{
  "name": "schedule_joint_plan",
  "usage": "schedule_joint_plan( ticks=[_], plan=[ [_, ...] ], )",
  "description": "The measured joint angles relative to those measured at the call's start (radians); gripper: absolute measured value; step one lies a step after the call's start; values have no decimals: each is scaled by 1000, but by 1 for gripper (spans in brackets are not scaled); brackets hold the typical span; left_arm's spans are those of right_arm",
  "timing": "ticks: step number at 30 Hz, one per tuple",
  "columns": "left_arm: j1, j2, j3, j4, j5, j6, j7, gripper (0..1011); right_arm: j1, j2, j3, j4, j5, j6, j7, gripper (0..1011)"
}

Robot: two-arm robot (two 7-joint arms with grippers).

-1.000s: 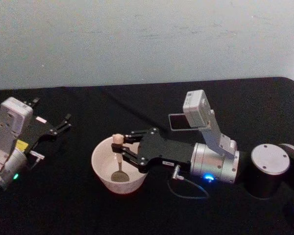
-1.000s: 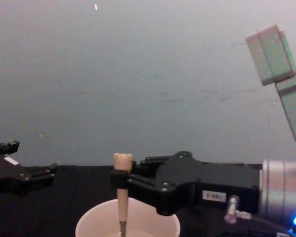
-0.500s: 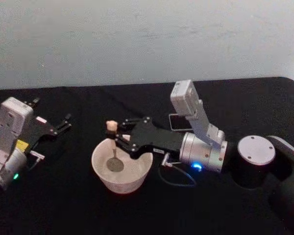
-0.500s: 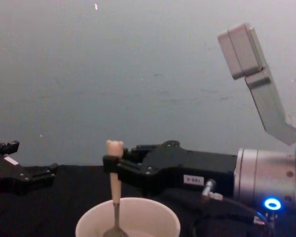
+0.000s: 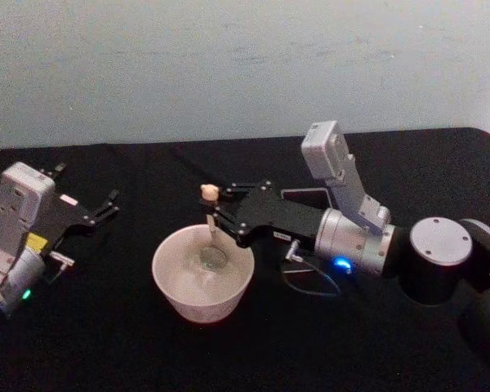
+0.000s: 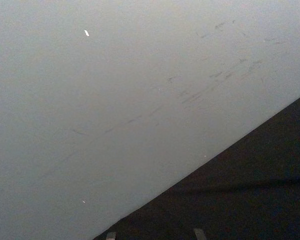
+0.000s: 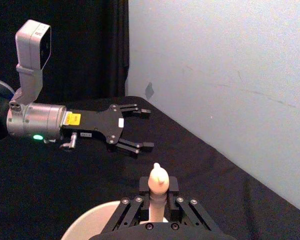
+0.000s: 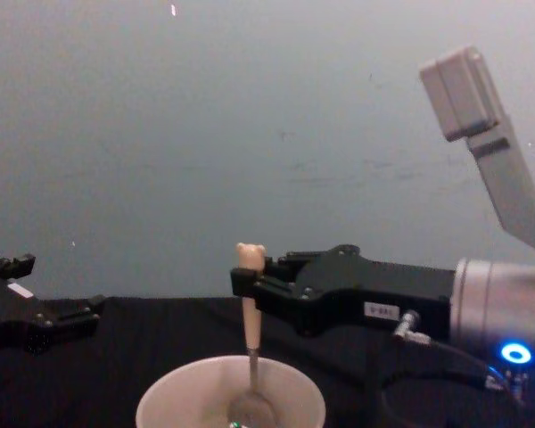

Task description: Pick up the stirring spoon with one hand, stir inside the cup, then place it back in its original position.

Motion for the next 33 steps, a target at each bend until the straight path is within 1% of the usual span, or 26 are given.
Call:
schedule_joint_plan(
  ticks=[2, 3, 9, 15, 18, 22, 25, 33],
  plan=[
    [0, 0, 0, 0, 0, 0, 0, 1002, -13, 13, 5, -18, 0, -1, 4, 207],
    [0, 0, 0, 0, 0, 0, 0, 1001, -13, 13, 5, -18, 0, -1, 4, 207],
    [0, 0, 0, 0, 0, 0, 0, 1001, -58, 58, 21, -88, 15, 2, 21, 207],
    [0, 0, 0, 0, 0, 0, 0, 1001, -94, 93, 22, -143, 30, 6, 39, 207],
    [0, 0, 0, 0, 0, 0, 0, 1001, -103, 102, 18, -161, 36, 8, 48, 207],
    [0, 0, 0, 0, 0, 0, 0, 1001, -107, 105, 11, -170, 41, 9, 54, 207],
    [0, 0, 0, 0, 0, 0, 0, 1001, -106, 100, 3, -171, 41, 12, 54, 207],
    [0, 0, 0, 0, 0, 0, 0, 1001, -78, 64, -17, -135, 40, 22, 46, 207]
  ],
)
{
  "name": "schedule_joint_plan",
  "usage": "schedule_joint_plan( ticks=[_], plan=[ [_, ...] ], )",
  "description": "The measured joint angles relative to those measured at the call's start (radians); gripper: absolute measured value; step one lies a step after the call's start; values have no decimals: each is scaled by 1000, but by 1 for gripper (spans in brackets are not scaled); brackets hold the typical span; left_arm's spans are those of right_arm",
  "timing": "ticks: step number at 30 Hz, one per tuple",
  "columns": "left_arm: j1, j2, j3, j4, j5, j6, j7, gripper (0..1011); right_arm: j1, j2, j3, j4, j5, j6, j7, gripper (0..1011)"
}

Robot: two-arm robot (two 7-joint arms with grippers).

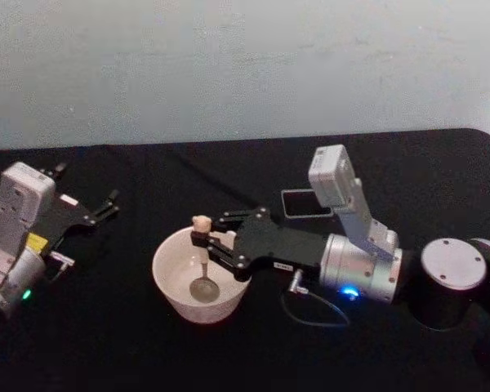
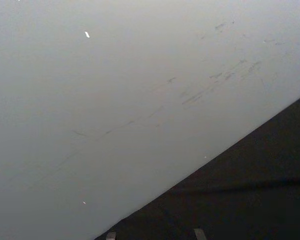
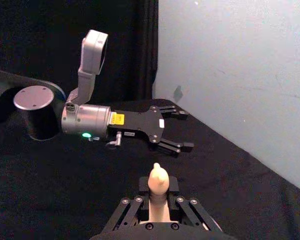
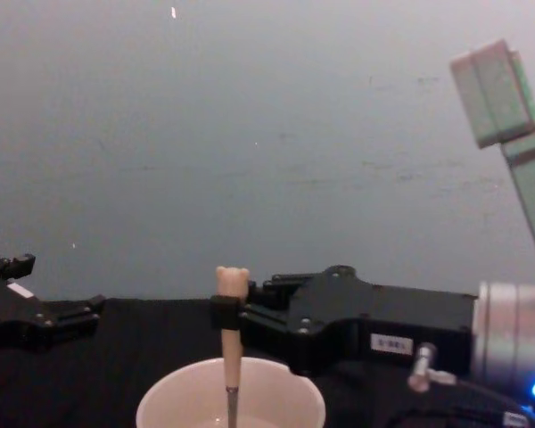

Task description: Pick up the stirring spoon with one hand, stir inside the cup, then place it back in its original position.

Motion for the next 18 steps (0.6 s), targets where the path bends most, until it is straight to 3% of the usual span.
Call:
schedule_joint_plan(
  ticks=[10, 11, 18],
  plan=[
    [0, 0, 0, 0, 0, 0, 0, 1001, 47, -50, -15, 67, -26, -2, -21, 207],
    [0, 0, 0, 0, 0, 0, 0, 1001, 67, -68, -14, 100, -37, -6, -32, 207],
    [0, 0, 0, 0, 0, 0, 0, 1001, 92, -85, 1, 143, -48, -11, -48, 207]
  ],
)
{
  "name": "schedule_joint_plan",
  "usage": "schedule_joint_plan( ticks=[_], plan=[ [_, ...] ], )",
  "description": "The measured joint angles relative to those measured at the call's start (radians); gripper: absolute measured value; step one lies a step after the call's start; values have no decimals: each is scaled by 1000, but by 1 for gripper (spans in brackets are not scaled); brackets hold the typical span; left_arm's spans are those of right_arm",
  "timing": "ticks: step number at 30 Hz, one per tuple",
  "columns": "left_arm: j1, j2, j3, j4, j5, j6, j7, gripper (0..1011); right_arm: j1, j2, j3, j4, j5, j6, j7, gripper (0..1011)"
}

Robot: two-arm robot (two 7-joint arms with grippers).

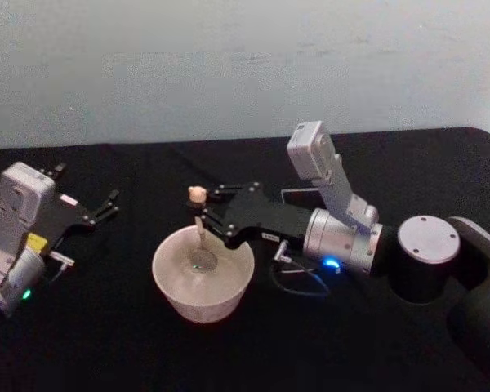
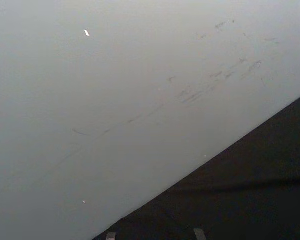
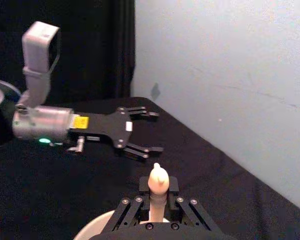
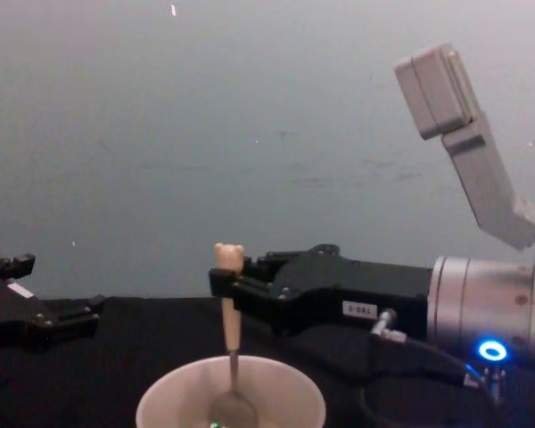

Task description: Pick up the stirring spoon with one hand, stir inside the cup, then place it back in its original position.

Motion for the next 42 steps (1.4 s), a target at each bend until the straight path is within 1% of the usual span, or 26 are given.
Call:
schedule_joint_plan(
  ticks=[5, 6, 11, 15, 20, 21, 23, 30, 32, 38, 40, 42],
  plan=[
    [0, 0, 0, 0, 0, 0, 0, 1001, 2, 1, 14, 8, 0, 2, -7, 207],
    [0, 0, 0, 0, 0, 0, 0, 1001, -2, 7, 23, 7, 1, 6, -9, 207],
    [0, 0, 0, 0, 0, 0, 0, 1001, -16, 21, 36, -9, 7, 12, -12, 207],
    [0, 0, 0, 0, 0, 0, 0, 1001, -42, 47, 51, -48, 23, 22, -9, 207],
    [0, 0, 0, 0, 0, 0, 0, 1001, -83, 82, 53, -105, 39, 38, 5, 207],
    [0, 0, 0, 0, 0, 0, 0, 1001, -83, 82, 53, -105, 39, 38, 5, 207],
    [0, 0, 0, 0, 0, 0, 0, 1001, -102, 96, 50, -132, 48, 46, 11, 207],
    [0, 0, 0, 0, 0, 0, 0, 1001, -128, 116, 35, -177, 62, 57, 26, 207],
    [0, 0, 0, 0, 0, 0, 0, 1001, -137, 124, 26, -196, 68, 60, 34, 207],
    [0, 0, 0, 0, 0, 0, 0, 1001, -137, 122, 7, -205, 69, 64, 39, 207],
    [0, 0, 0, 0, 0, 0, 0, 1001, -132, 117, 2, -202, 68, 64, 38, 207],
    [0, 0, 0, 0, 0, 0, 0, 1001, -117, 103, -7, -186, 63, 65, 34, 207]
  ],
)
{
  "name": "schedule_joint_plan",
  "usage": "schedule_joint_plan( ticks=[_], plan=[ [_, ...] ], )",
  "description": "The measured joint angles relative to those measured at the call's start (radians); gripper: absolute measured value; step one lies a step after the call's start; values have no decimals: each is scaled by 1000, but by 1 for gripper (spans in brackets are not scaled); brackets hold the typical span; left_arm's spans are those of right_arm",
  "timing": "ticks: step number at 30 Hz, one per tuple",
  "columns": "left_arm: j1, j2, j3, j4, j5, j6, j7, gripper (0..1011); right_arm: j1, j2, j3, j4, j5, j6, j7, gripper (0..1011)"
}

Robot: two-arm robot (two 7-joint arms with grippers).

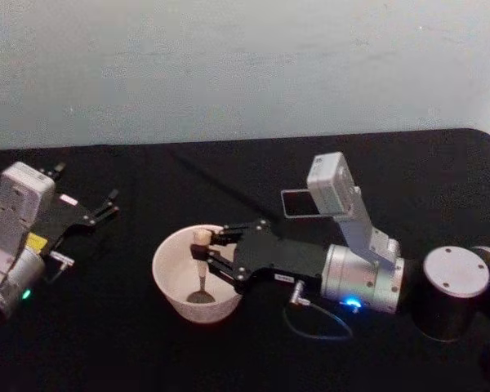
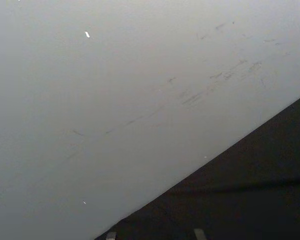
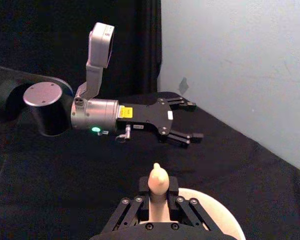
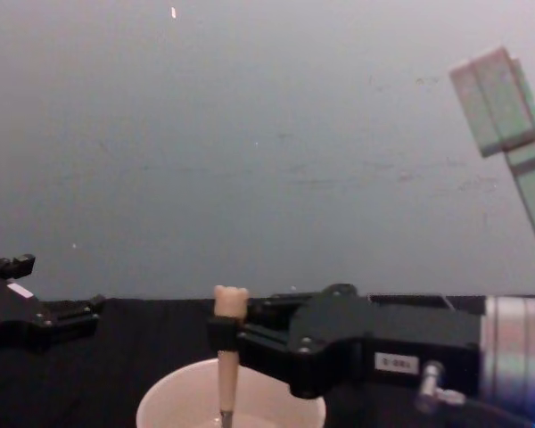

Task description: Pick up the stirring spoon with one hand, stir inside the cup, then place it back in its original position.

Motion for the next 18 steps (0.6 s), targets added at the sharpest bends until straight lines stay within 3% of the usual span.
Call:
schedule_joint_plan(
  ticks=[10, 18],
  plan=[
    [0, 0, 0, 0, 0, 0, 0, 1001, 66, -64, -9, 95, -23, 1, -32, 207],
    [0, 0, 0, 0, 0, 0, 0, 1001, 110, -106, 3, 175, -41, 1, -62, 207]
  ],
)
